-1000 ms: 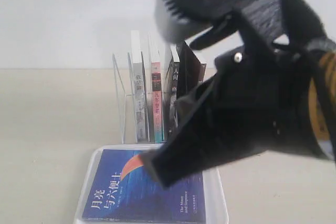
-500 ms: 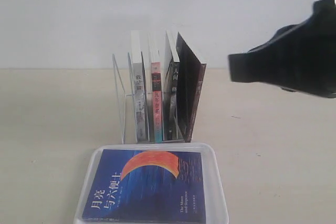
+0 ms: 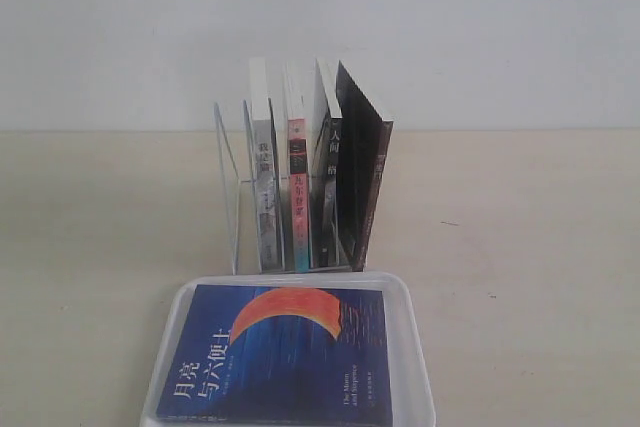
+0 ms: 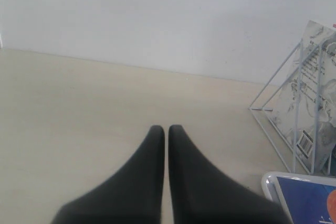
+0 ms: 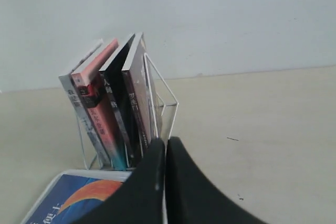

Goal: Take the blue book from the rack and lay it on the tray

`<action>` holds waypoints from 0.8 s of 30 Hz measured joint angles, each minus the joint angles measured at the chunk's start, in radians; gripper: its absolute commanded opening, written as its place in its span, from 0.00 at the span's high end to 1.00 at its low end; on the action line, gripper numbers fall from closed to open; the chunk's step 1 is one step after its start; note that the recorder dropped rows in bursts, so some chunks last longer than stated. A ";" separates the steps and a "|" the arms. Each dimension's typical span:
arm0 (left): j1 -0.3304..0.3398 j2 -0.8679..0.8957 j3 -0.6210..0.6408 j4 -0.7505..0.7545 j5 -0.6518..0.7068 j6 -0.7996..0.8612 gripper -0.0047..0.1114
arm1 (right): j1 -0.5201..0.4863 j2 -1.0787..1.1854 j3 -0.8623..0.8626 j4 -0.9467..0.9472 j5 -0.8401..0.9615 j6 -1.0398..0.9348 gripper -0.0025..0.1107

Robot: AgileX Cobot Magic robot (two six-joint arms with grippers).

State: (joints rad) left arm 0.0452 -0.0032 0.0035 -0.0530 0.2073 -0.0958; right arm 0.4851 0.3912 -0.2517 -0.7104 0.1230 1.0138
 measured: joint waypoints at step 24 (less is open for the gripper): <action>0.000 0.000 0.000 0.000 0.000 0.000 0.92 | -0.195 -0.316 0.248 0.012 -0.320 0.073 0.98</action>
State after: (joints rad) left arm 0.0452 -0.0032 0.0035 -0.0530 0.2073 -0.0958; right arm 0.2903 0.0752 -0.0036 -0.6980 -0.1967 1.0871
